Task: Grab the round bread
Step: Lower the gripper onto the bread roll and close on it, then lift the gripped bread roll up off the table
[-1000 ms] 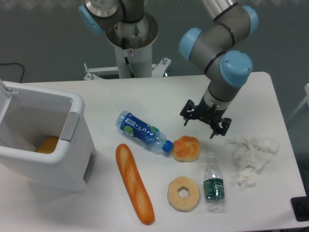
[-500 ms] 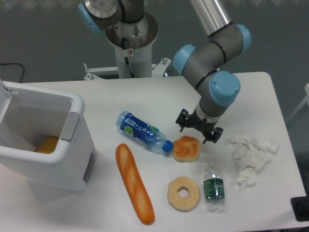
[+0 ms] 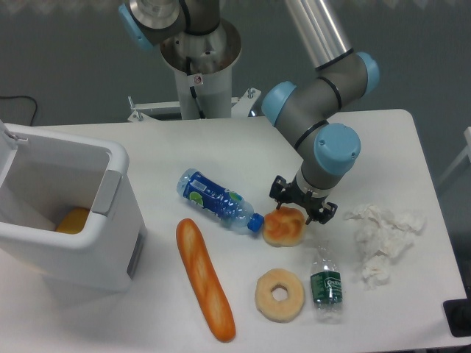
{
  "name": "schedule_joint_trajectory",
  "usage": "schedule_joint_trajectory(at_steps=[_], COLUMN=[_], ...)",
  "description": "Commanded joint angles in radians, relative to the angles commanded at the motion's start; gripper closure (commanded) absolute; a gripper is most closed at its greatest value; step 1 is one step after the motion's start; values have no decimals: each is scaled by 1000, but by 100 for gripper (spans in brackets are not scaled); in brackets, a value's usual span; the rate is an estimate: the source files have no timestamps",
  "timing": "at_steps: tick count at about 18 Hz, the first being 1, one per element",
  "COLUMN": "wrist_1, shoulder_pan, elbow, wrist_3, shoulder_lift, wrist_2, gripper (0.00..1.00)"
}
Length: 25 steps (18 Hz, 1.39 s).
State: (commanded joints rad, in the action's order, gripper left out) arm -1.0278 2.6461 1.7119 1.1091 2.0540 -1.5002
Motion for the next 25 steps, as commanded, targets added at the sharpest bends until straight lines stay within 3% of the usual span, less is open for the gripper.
schedule_joint_trajectory(at_steps=[12,20,25], wrist_1=[0,-8,-52], shoulder_pan=[-3,2,8], elbow=[0,-40,-158], wrist_3=[8,3,20], shoulder_lift=[-5,-47,-66], wrist_2=[0,0,-21], gripper=[91,96,100])
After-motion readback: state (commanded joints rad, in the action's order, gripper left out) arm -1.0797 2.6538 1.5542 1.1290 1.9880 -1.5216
